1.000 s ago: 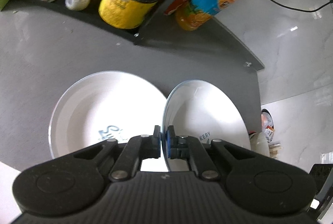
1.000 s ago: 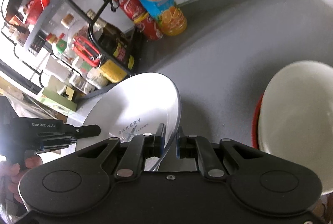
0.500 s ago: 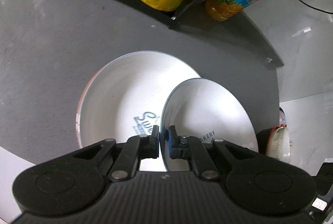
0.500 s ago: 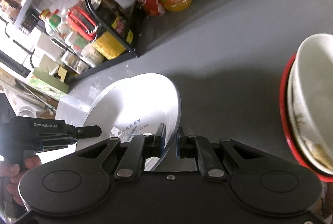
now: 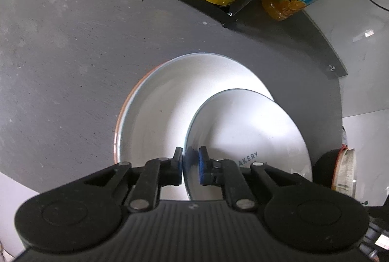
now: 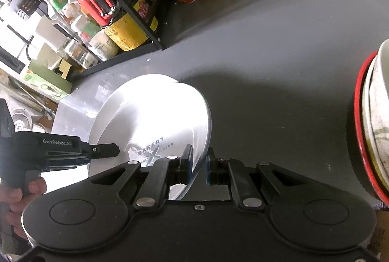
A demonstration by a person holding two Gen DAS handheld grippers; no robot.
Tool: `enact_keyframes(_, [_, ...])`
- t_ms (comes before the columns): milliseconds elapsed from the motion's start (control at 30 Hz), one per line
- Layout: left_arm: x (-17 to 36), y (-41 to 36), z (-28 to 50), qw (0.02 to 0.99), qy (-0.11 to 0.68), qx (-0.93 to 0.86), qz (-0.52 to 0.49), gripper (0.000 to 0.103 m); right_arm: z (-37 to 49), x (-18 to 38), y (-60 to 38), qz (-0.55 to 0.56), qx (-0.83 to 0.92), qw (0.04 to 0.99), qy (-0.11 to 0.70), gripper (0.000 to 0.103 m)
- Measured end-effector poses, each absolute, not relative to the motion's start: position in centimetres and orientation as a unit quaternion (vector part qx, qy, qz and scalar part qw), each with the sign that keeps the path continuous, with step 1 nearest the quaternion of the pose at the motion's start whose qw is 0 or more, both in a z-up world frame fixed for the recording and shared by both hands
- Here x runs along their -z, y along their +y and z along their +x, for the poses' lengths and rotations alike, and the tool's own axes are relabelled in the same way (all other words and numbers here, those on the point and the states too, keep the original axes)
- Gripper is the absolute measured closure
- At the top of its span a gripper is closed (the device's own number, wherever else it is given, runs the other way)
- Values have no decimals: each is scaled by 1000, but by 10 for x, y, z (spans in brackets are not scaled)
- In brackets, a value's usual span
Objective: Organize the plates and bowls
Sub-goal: 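Carry the 'BAKERY' plate with both grippers onto the 'Sweet' plate, then open the right gripper while the left gripper releases the 'BAKERY' plate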
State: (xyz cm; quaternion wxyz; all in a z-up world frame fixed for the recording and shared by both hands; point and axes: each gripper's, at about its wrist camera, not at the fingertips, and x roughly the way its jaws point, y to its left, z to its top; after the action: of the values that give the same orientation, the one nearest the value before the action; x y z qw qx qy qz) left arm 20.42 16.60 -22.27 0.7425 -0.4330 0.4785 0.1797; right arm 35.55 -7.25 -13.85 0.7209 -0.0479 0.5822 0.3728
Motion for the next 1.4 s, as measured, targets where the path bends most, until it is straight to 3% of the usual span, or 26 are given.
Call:
enact_keyframes(433, [226, 177, 204, 748, 484, -230, -391, 89, 356, 149, -56, -73, -364, 720, 587, 93])
enact_keyframes(700, [224, 175, 207, 755, 491, -225, -371, 89, 356, 159, -57, -77, -346, 724, 592, 67])
enact_keyframes(800, [224, 174, 207, 755, 491, -228, -370, 89, 356, 163, -56, -77, -342, 723, 595, 63])
enact_keyframes(1233, [214, 167, 220, 754, 529, -220, -321, 88, 352, 168, -49, -82, -340, 723, 596, 62])
enact_keyframes(1400, [209, 168, 221, 747, 544, -211, -318, 77, 352, 168, -50, -79, -341, 723, 595, 62])
